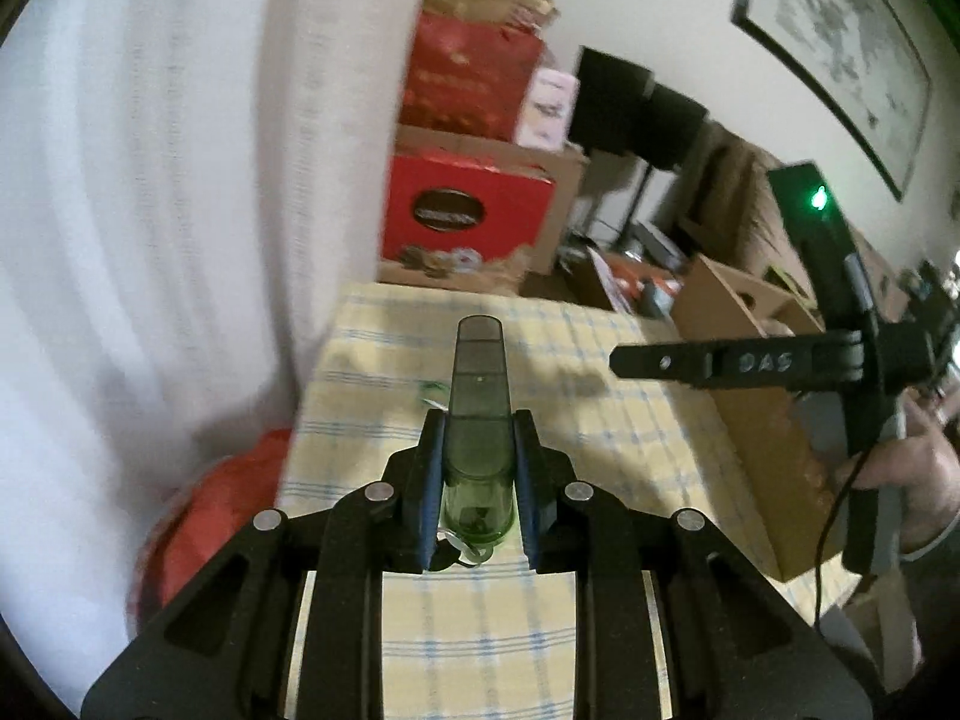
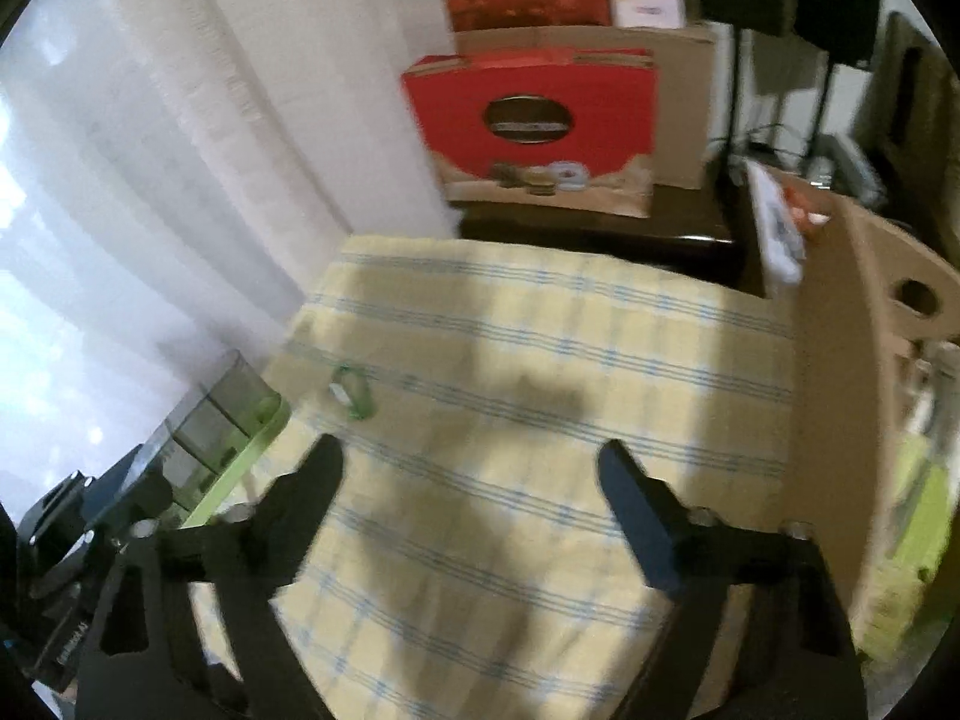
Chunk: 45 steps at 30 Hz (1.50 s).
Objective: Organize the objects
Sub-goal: 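Grasp the green carabiner with the right gripper while the left gripper holds the pencil case, then carry the pencil case and carabiner over the cardboard box with both grippers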
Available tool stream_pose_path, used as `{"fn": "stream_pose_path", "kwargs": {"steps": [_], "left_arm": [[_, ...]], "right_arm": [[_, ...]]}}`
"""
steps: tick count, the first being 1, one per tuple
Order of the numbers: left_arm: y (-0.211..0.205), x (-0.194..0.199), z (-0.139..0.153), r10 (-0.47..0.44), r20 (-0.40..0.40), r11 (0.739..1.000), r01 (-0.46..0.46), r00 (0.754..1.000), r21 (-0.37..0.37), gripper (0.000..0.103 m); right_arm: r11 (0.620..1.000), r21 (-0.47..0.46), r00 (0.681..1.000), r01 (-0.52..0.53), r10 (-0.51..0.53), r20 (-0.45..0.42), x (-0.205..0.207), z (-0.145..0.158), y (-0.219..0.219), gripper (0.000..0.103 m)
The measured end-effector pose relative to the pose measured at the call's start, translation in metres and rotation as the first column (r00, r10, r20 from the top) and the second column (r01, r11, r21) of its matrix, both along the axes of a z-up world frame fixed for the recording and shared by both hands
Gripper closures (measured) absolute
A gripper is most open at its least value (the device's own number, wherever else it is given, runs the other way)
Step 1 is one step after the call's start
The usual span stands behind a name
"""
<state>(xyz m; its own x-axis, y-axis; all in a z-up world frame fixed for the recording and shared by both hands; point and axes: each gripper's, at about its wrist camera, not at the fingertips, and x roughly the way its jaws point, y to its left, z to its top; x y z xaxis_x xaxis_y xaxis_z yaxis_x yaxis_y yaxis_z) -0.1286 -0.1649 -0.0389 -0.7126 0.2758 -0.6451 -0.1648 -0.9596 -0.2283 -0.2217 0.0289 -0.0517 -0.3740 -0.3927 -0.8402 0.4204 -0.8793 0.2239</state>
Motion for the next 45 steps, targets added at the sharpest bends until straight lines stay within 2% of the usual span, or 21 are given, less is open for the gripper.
{"fn": "stream_pose_path", "kwargs": {"steps": [6, 10, 13, 17, 20, 22, 29, 31, 32, 34, 37, 41, 45], "left_arm": [[-0.020, 0.001, 0.002, 0.096, 0.016, 0.995, -0.095, 0.995, -0.026, 0.083], [-0.032, -0.001, -0.001, 0.143, 0.030, 0.990, -0.143, 0.989, -0.007, 0.083], [-0.038, 0.000, -0.004, 0.152, 0.036, 0.988, -0.153, 0.988, 0.006, 0.083], [-0.039, -0.002, -0.006, 0.154, 0.038, 0.988, -0.154, 0.987, -0.003, 0.083], [-0.039, -0.003, -0.007, 0.157, 0.037, 0.988, -0.157, 0.987, 0.005, 0.083], [-0.039, -0.003, -0.007, 0.159, 0.039, 0.987, -0.160, 0.986, 0.005, 0.083], [-0.039, -0.002, -0.010, 0.159, 0.046, 0.987, -0.159, 0.986, 0.013, 0.083], [-0.038, -0.003, -0.011, 0.158, 0.050, 0.987, -0.159, 0.986, 0.011, 0.083], [-0.037, -0.003, -0.012, 0.158, 0.053, 0.987, -0.159, 0.986, 0.011, 0.083], [-0.036, -0.004, -0.013, 0.159, 0.058, 0.987, -0.160, 0.986, 0.007, 0.083], [-0.035, -0.006, -0.014, 0.160, 0.064, 0.987, -0.161, 0.985, 0.007, 0.083], [-0.033, -0.008, -0.012, 0.160, 0.066, 0.987, -0.161, 0.985, 0.007, 0.083], [-0.027, -0.010, -0.009, 0.154, 0.063, 0.988, -0.155, 0.986, 0.013, 0.083]], "right_arm": [[0.996, 0.016, 0.996, -0.085, 0.085, 0.021, -0.010, -0.018, -0.043, 0.048], [0.988, 0.048, 0.989, -0.145, 0.144, 0.012, -0.017, -0.032, -0.070, 0.051], [0.983, 0.039, 0.984, -0.177, 0.177, 0.016, -0.024, -0.042, -0.086, 0.052], [0.975, 0.081, 0.978, -0.206, 0.206, 0.017, -0.030, -0.055, -0.103, 0.053], [0.970, 0.100, 0.975, -0.221, 0.220, 0.024, -0.032, -0.063, -0.109, 0.064], [0.969, 0.105, 0.974, -0.225, 0.223, 0.025, -0.031, -0.068, -0.108, 0.067], [0.951, 0.187, 0.967, -0.246, 0.254, -0.018, -0.025, -0.074, -0.118, 0.068], [0.940, 0.230, 0.963, -0.251, 0.267, -0.040, -0.021, -0.074, -0.123, 0.076], [0.933, 0.251, 0.959, -0.258, 0.280, -0.055, -0.018, -0.074, -0.125, 0.086], [0.927, 0.269, 0.955, -0.261, 0.289, -0.068, -0.013, -0.074, -0.128, 0.085], [0.938, 0.238, 0.962, -0.252, 0.270, -0.045, -0.015, -0.072, -0.125, 0.085], [0.966, 0.146, 0.977, -0.213, 0.215, 0.001, -0.021, -0.059, -0.109, 0.085], [0.977, 0.106, 0.983, -0.184, 0.186, -0.011, -0.021, -0.037, -0.092, 0.085]]}}
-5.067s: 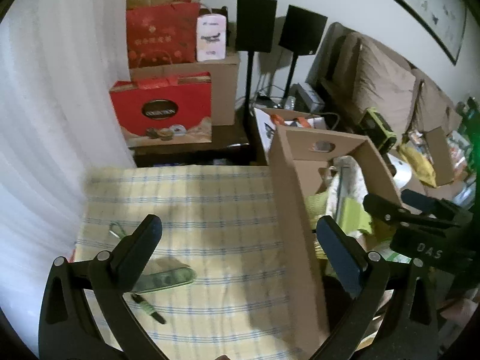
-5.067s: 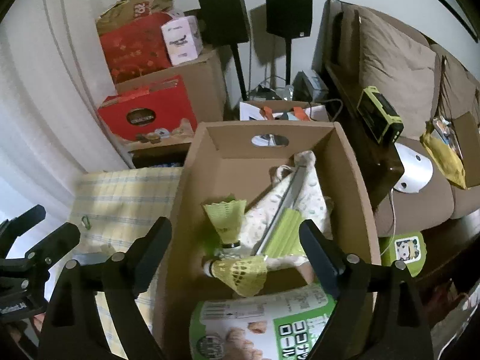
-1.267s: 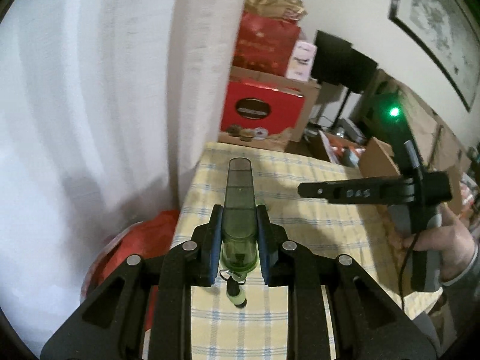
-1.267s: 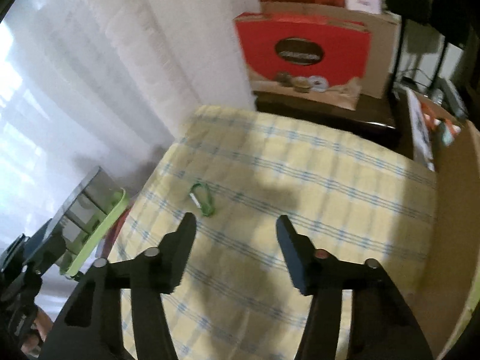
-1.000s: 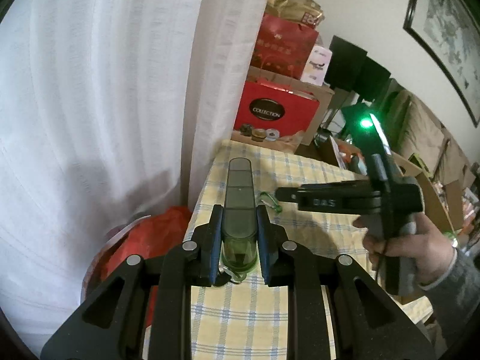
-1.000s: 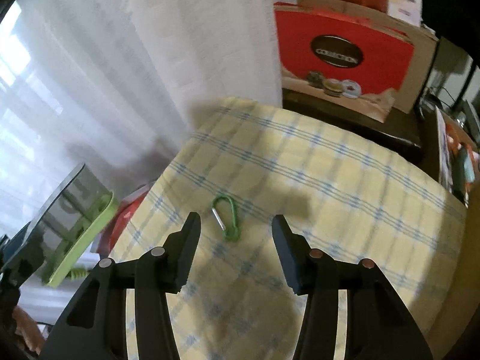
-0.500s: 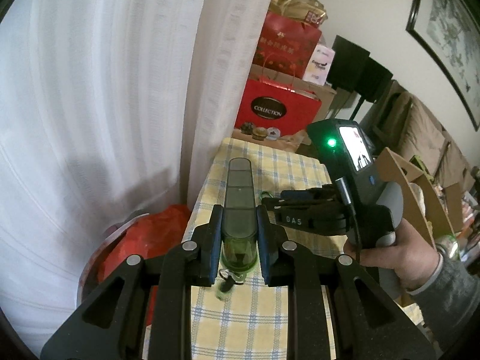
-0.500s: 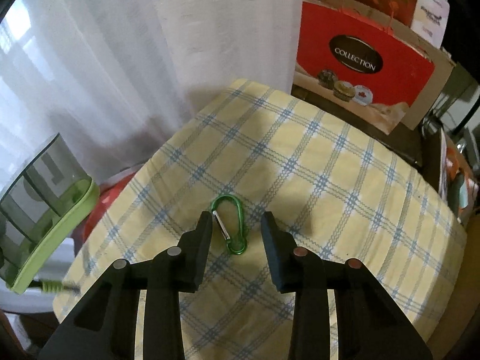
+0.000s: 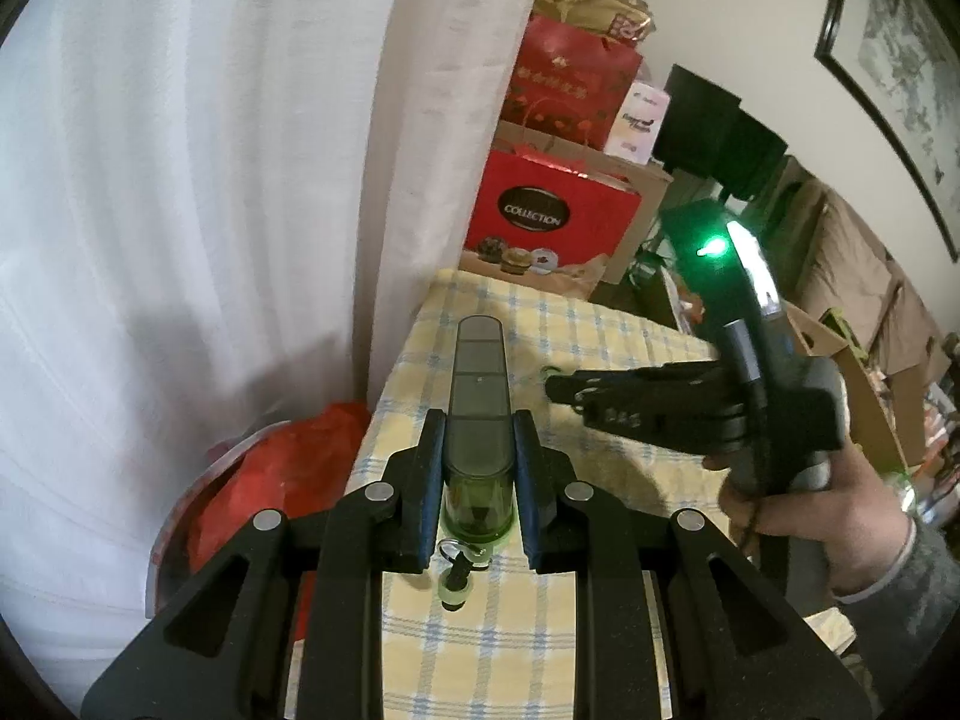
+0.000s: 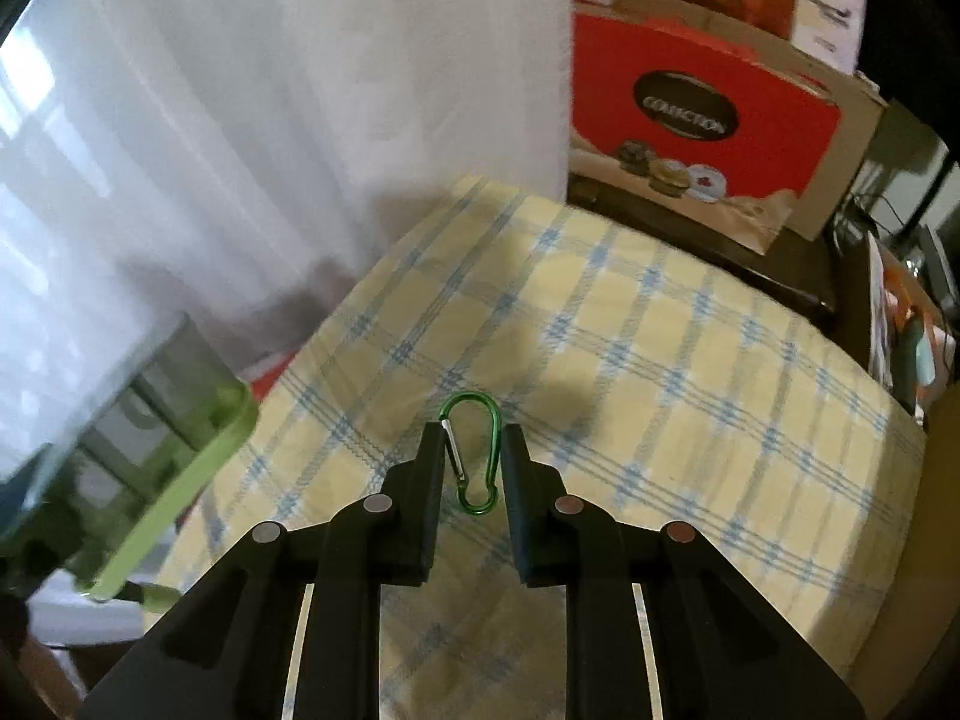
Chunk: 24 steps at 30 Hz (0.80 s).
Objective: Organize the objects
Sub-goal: 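Carry the pencil case and carabiner over the cardboard box with both grippers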
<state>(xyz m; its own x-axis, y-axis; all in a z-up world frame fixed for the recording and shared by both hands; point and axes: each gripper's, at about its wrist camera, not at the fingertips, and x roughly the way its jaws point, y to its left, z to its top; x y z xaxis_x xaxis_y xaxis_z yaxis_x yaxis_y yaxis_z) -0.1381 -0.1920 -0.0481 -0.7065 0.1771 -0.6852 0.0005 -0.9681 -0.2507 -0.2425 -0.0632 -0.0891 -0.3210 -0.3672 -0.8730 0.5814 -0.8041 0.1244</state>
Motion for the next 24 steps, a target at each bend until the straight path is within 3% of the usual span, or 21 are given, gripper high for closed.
{"fn": "stream_pose_path", "kwargs": {"steps": [13, 24], "left_arm": [[0.052, -0.007, 0.029, -0.001, -0.066, 0.998, -0.003, 0.998, -0.063, 0.083], [0.098, -0.026, 0.044, -0.020, -0.029, 0.999, 0.018, 0.999, -0.039, 0.083]], "right_arm": [[0.988, -0.018, 0.977, 0.151, -0.152, -0.150, 0.020, 0.062, 0.076, 0.085], [0.964, -0.087, 0.905, 0.251, -0.266, -0.331, 0.056, 0.105, 0.138, 0.085]]}}
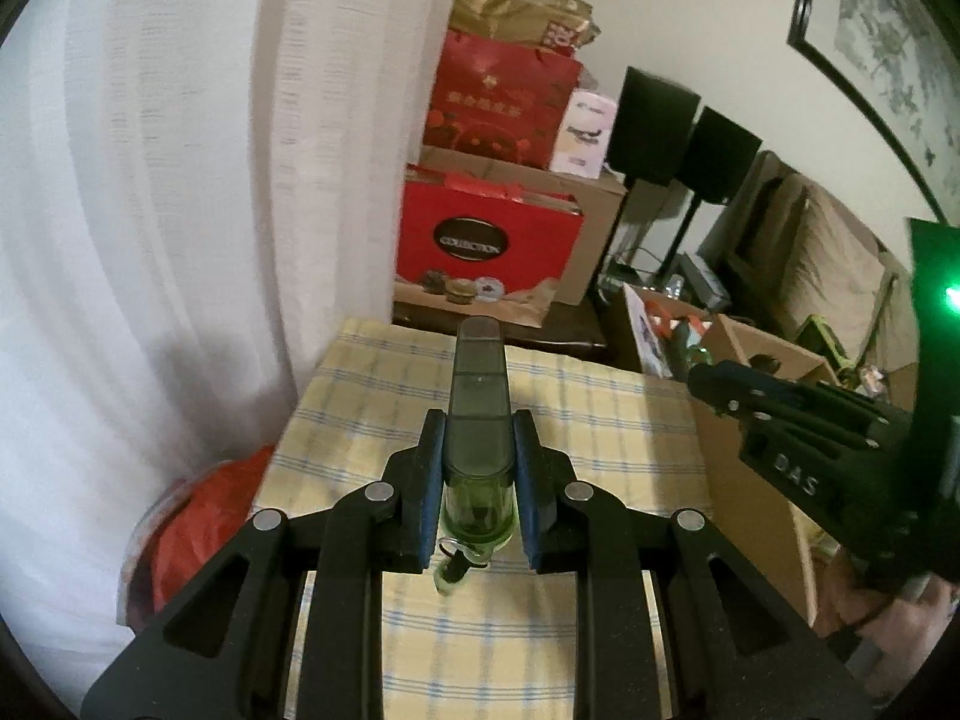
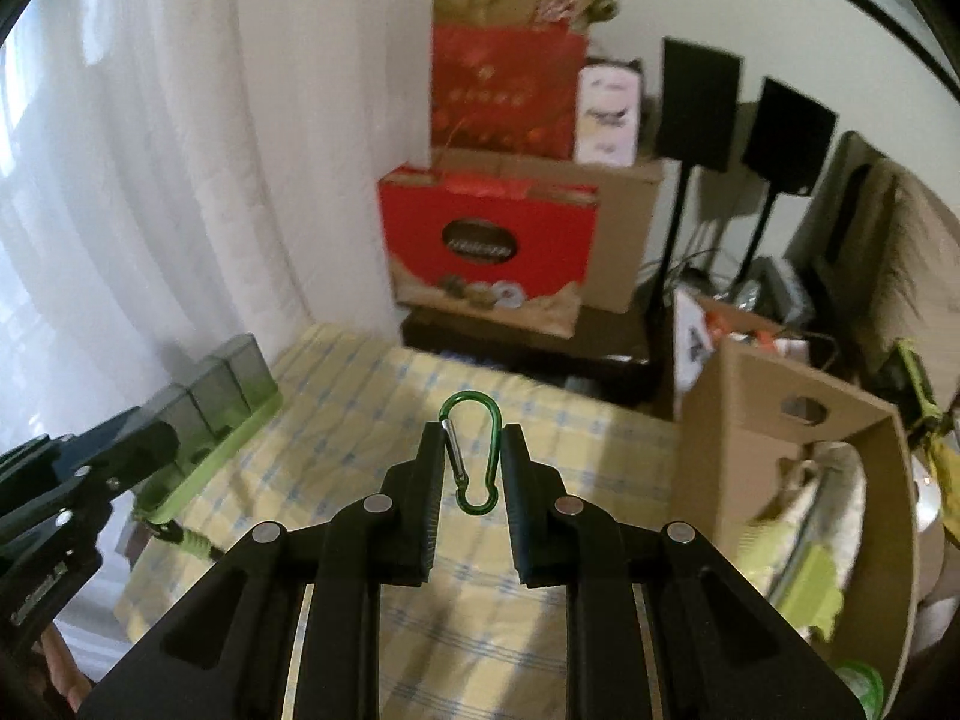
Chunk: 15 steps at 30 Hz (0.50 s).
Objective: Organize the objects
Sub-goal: 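Carry the pencil case and carabiner over the cardboard box with both grippers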
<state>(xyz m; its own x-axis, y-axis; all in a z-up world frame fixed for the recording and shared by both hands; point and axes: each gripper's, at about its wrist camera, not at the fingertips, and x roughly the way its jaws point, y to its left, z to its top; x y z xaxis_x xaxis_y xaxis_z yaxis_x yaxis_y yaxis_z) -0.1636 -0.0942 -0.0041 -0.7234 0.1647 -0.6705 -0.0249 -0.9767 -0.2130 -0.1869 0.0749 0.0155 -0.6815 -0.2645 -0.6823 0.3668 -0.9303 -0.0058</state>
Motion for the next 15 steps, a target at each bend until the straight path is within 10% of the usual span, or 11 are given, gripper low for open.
{"fn": "stream_pose_path", "kwargs": {"steps": [15], "left_arm": [[0.071, -0.010, 0.020, -0.092, -0.012, 0.996, 0.092, 0.996, 0.003, 0.083]], "right_arm": [[0.993, -0.022, 0.990, 0.118, -0.119, -0.074, 0.023, 0.027, 0.079, 0.085]]}}
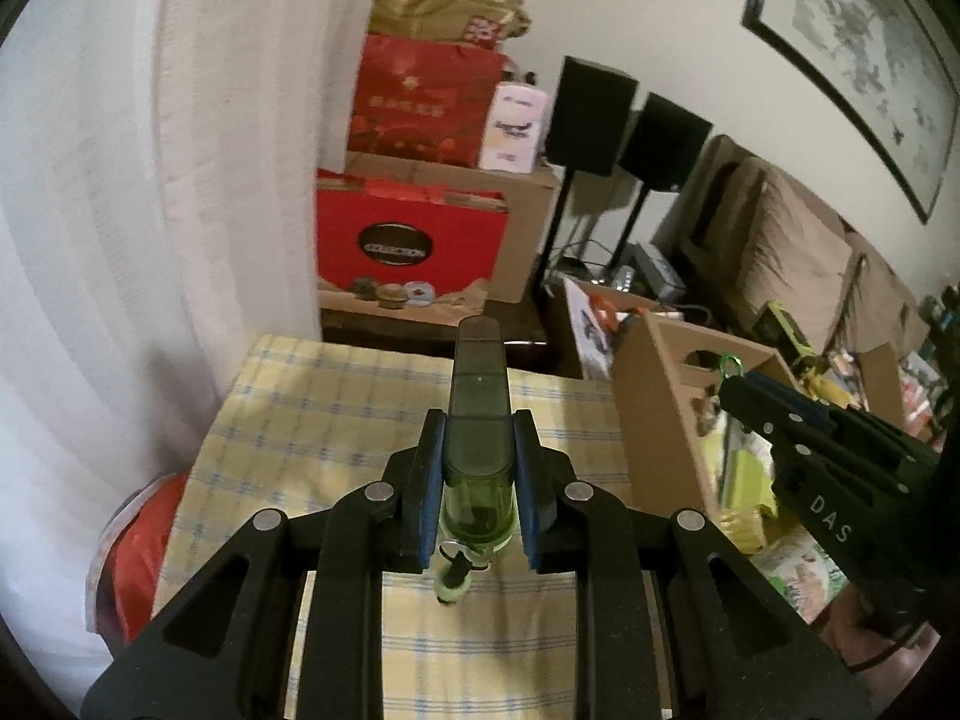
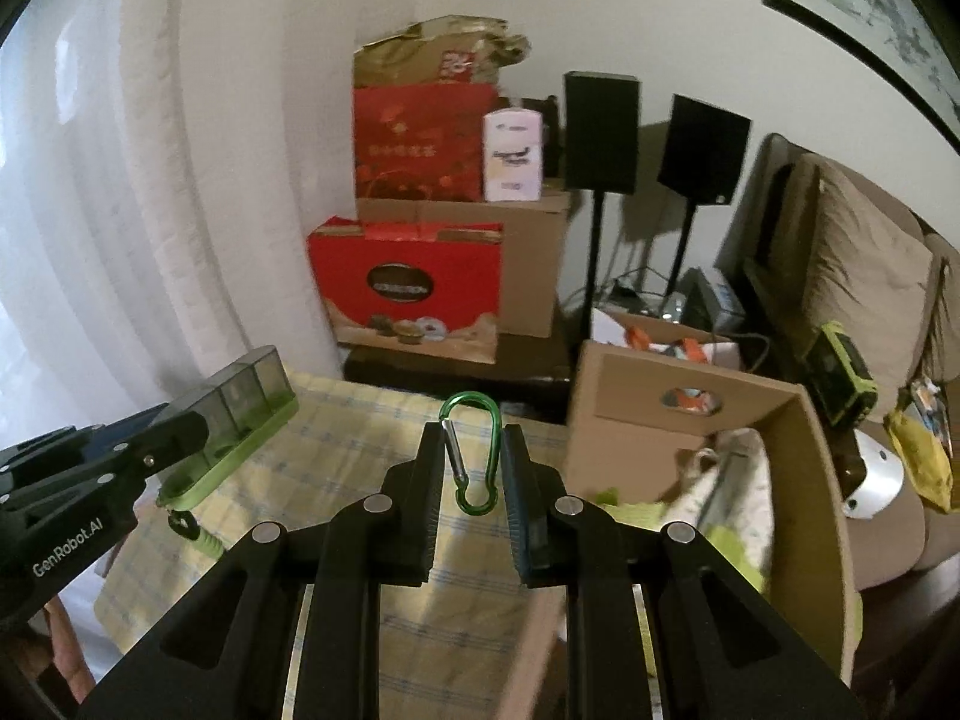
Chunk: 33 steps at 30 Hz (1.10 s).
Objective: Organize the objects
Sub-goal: 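Carry the pencil case and carabiner over the cardboard box with both grippers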
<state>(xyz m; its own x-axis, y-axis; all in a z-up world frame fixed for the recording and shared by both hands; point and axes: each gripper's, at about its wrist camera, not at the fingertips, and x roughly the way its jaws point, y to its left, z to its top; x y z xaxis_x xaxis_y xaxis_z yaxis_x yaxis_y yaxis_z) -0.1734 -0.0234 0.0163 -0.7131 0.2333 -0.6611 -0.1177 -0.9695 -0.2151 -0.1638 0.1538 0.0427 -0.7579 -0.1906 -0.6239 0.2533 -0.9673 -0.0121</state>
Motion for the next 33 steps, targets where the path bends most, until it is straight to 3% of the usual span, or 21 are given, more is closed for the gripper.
{"fn": "stream_pose_path", "kwargs": {"steps": [21, 33], "left_arm": [[0.140, 0.002, 0.017, -0.222, -0.008, 0.975, 0.223, 0.975, 0.011, 0.083], [0.202, -0.009, -0.003, -0.325, 0.025, 0.945, 0.324, 0.945, 0.046, 0.083]], "right_arm": [[0.984, -0.006, 0.984, 0.176, -0.176, 0.033, 0.009, 0.004, 0.122, 0.085], [0.973, -0.010, 0.968, 0.229, -0.226, 0.112, 0.001, -0.024, 0.162, 0.085]]}}
